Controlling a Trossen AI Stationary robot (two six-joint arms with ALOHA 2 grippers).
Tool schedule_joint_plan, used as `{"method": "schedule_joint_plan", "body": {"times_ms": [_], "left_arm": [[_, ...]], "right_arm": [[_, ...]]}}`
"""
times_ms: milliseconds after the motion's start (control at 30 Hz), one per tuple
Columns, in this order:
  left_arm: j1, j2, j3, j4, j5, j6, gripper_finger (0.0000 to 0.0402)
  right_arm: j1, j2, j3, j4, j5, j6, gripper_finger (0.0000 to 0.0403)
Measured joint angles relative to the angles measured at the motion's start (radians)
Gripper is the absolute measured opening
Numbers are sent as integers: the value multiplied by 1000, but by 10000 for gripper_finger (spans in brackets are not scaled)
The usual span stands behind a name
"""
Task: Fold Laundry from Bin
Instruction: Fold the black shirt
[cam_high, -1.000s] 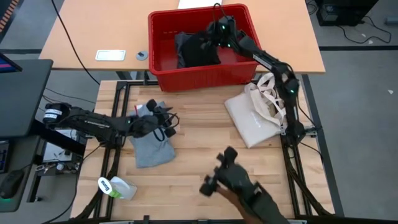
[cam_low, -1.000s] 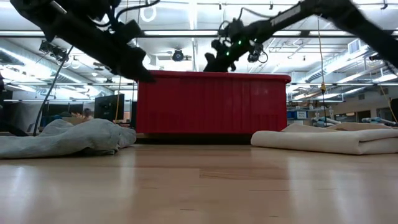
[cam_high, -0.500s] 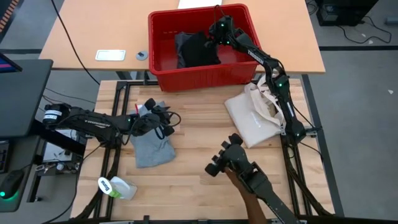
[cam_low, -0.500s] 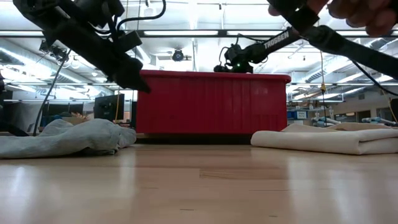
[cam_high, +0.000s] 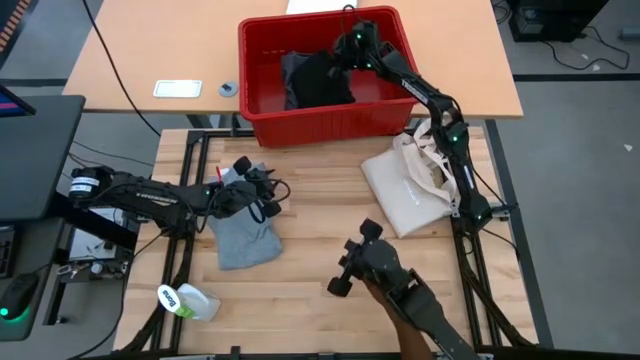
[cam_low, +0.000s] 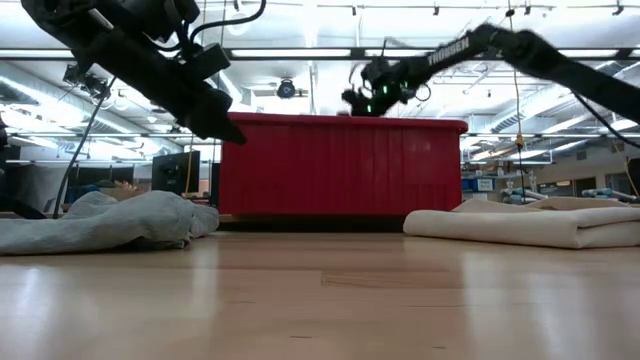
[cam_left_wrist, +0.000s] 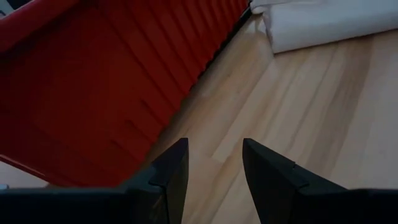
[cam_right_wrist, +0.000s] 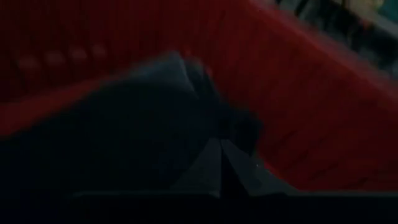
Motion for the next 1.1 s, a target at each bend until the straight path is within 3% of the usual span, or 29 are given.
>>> {"method": "schedule_joint_plan", "body": {"times_ms": [300,467,800,1000,1100], "left_arm": [[0,0,0,7,0,2,155],[0,0,0,14,0,-20,155],[-1,0,0,19,1,-49,155],[-1,0,0,26,1,-50,155],[-1,0,0,30,1,-50,155]], "right_arm": [[85,-123,2,21,5,-113,15],[65,-93,-3,-10,4,-101,81],[-32,74,-5,-85,-48,88,225],[-40,123,-4,-116,-79,83,275],[-31,133,0,-110,-59,44,270]]}}
